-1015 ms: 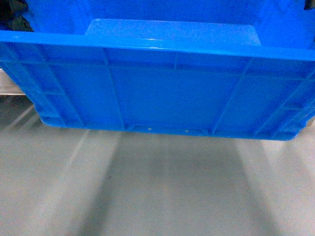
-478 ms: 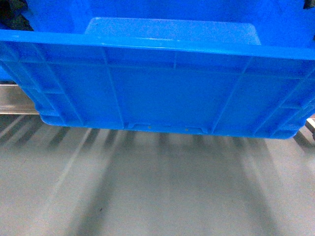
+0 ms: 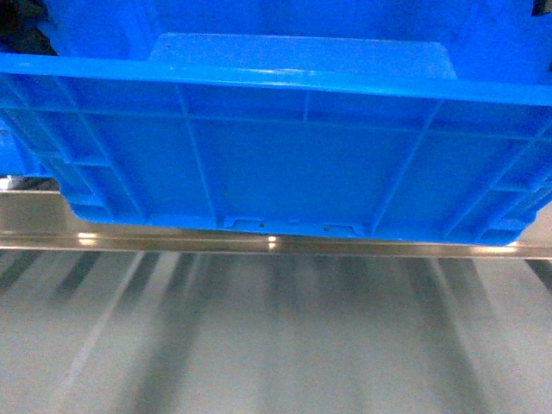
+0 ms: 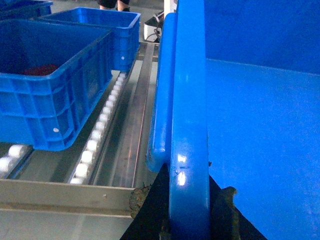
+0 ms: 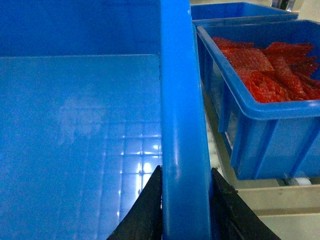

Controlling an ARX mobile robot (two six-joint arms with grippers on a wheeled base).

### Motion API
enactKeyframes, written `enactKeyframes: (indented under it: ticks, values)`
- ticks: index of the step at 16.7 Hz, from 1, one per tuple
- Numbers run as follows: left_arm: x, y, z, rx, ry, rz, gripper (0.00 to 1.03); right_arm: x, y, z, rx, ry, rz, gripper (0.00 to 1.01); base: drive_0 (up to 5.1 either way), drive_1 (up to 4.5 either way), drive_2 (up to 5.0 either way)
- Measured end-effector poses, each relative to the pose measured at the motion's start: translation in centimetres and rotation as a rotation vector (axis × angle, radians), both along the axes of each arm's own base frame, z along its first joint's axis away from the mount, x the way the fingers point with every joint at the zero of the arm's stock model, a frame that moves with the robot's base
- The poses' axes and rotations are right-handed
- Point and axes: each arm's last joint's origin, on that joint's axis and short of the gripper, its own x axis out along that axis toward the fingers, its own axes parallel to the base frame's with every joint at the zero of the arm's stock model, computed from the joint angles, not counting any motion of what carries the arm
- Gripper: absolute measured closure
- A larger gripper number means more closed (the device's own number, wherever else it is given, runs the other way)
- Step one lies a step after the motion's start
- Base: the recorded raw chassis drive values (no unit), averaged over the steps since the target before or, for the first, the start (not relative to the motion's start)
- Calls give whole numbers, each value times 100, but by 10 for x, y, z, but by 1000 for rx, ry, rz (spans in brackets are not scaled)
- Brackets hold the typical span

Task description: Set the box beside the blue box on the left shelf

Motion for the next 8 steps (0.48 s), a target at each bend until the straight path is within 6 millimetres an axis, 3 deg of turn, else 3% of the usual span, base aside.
enactKeyframes:
  ticks: [8]
  values:
    - [0,0,0,0,0,-1,95,0,0,0,0,-1,0,82,17,447,-414]
